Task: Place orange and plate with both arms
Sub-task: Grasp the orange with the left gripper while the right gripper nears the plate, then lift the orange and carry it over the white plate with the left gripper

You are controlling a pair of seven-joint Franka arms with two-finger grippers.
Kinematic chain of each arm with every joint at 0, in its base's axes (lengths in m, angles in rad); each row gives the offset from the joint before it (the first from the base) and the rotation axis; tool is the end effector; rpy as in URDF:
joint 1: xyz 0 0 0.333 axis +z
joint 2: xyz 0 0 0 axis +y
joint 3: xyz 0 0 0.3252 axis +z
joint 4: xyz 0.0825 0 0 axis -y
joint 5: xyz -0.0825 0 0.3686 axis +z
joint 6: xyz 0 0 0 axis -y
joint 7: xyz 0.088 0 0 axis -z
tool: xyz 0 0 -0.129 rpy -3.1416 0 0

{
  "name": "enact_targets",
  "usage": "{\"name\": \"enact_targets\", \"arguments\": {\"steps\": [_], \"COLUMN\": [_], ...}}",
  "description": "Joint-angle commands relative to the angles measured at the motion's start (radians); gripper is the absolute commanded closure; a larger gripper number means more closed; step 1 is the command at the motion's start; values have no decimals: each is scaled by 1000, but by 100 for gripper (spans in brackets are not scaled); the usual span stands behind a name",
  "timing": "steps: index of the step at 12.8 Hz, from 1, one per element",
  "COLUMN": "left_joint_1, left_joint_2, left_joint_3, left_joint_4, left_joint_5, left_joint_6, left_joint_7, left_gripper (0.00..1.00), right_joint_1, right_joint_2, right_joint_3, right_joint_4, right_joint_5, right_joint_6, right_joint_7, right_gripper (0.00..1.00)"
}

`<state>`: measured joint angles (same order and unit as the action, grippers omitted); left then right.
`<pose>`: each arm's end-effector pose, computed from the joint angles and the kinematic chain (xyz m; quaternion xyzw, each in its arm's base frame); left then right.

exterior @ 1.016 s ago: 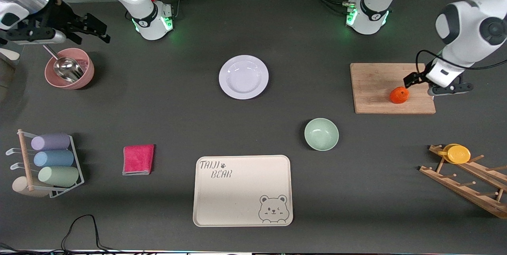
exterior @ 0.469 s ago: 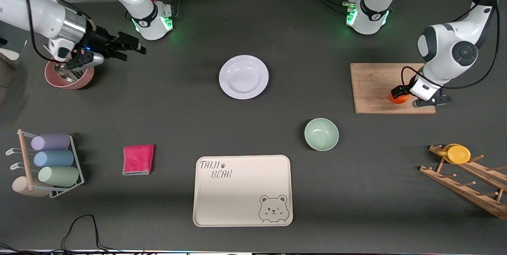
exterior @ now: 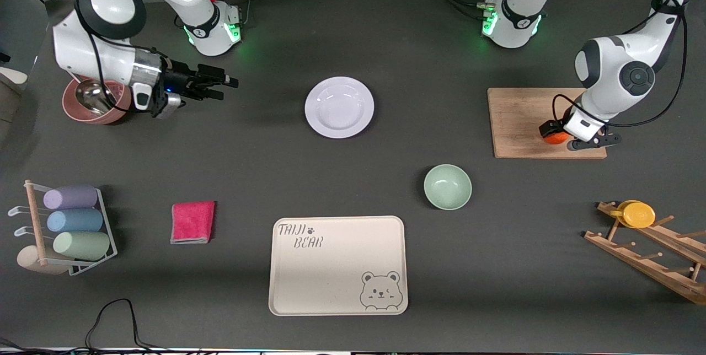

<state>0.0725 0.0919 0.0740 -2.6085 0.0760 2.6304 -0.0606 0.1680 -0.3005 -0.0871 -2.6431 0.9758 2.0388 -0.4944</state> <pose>0.4183 0.0613 0.2164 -0.9967 -0.0696 0.0358 0.0193 0.3662 0.0935 0.3456 -0.9093 0.0116 0.0549 0.4124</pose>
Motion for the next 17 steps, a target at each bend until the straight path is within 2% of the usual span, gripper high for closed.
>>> {"name": "enact_targets", "arguments": {"steps": [1, 4, 6, 7, 9, 11, 12, 14, 17], "left_joint_1": [-26, -28, -31, -30, -28, -30, -33, -33, -36], "left_joint_2": [-17, -50, -130, -185, -265, -282, -282, -277, -273], "left_joint_3": [6, 6, 4, -9, -78, -88, -100, -122, -134], "left_joint_4": [-13, -10, 5, 31, 175, 397, 498, 675, 810], "left_joint_5": [-5, -5, -4, -4, -4, -7, -7, -7, -7], "left_joint_6": [5, -12, -102, -193, -489, -802, -908, -1077, -1200], "left_joint_7": [-18, -18, -15, -16, -22, -21, -19, -7, -5], "left_gripper": [100, 100, 100, 100, 100, 100, 100, 100, 100], "right_joint_1": [-2, 2, 1, 1, 1, -1, -1, -1, -2], "right_joint_2": [98, 243, 334, 377, 461, 504, 524, 550, 589], "right_joint_3": [-5, -3, -3, -3, -5, -5, -5, -6, -6], "right_joint_4": [-38, -64, -72, -77, -78, -83, -83, -84, -83], "right_joint_5": [174, 371, 463, 510, 584, 604, 609, 616, 617], "right_joint_6": [23, 20, 5, -14, -58, -80, -80, -80, -81], "right_joint_7": [-220, -497, -663, -724, -826, -833, -831, -829, -831], "right_gripper": [0, 0, 0, 0, 0, 0, 0, 0, 0]}}
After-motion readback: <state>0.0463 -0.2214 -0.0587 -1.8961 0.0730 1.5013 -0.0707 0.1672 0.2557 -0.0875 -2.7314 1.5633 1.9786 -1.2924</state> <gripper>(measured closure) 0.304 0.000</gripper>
